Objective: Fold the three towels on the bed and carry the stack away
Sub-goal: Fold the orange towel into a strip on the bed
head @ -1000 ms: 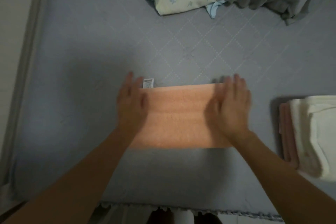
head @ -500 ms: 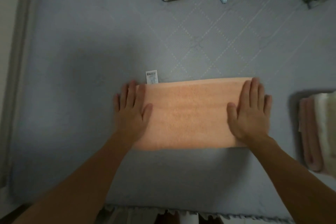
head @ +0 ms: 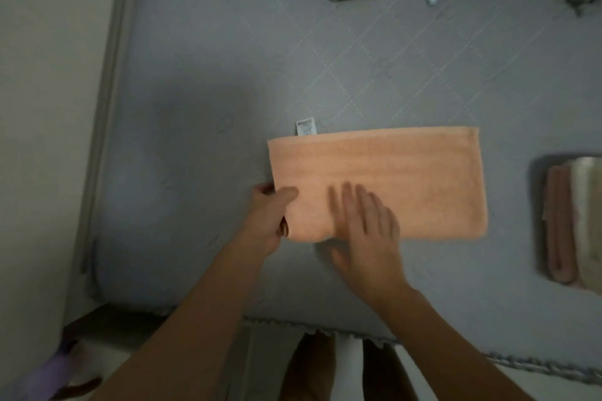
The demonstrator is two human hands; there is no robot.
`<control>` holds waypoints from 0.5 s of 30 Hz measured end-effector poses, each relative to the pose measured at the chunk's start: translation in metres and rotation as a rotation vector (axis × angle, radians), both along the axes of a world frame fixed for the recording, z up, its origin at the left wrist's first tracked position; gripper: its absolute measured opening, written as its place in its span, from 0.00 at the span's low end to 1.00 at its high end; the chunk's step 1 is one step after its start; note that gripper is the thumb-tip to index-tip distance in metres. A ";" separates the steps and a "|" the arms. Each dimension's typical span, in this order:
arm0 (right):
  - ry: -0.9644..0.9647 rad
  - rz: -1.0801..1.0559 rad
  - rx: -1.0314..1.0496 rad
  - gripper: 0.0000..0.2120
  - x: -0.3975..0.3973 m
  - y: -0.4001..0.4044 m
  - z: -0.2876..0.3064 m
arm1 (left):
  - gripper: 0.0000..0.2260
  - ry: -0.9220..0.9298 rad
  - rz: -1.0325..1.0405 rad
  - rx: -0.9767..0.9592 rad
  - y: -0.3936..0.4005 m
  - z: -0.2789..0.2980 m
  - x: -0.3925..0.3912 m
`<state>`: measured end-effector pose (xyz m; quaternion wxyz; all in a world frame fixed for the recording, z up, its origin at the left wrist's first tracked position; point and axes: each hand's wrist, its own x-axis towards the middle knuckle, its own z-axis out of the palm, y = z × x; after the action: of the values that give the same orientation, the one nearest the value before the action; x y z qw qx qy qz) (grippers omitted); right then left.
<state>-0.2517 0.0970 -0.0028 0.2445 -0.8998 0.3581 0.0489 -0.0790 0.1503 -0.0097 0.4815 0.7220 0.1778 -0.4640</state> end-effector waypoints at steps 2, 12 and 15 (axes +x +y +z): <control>-0.106 0.005 0.084 0.41 0.012 0.020 0.011 | 0.19 0.077 -0.092 -0.050 -0.004 0.024 -0.012; -0.541 -0.623 0.732 0.12 -0.031 -0.021 0.067 | 0.41 -0.299 -0.654 -0.270 -0.017 0.065 0.005; -0.530 -0.715 0.990 0.11 -0.059 -0.037 0.073 | 0.30 -0.518 -1.161 -0.352 -0.037 0.064 0.011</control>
<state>-0.3111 0.0604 0.0702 0.7099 -0.4887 0.4973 -0.0993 -0.0678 0.1134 0.0544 0.2913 0.6993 -0.4406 -0.4816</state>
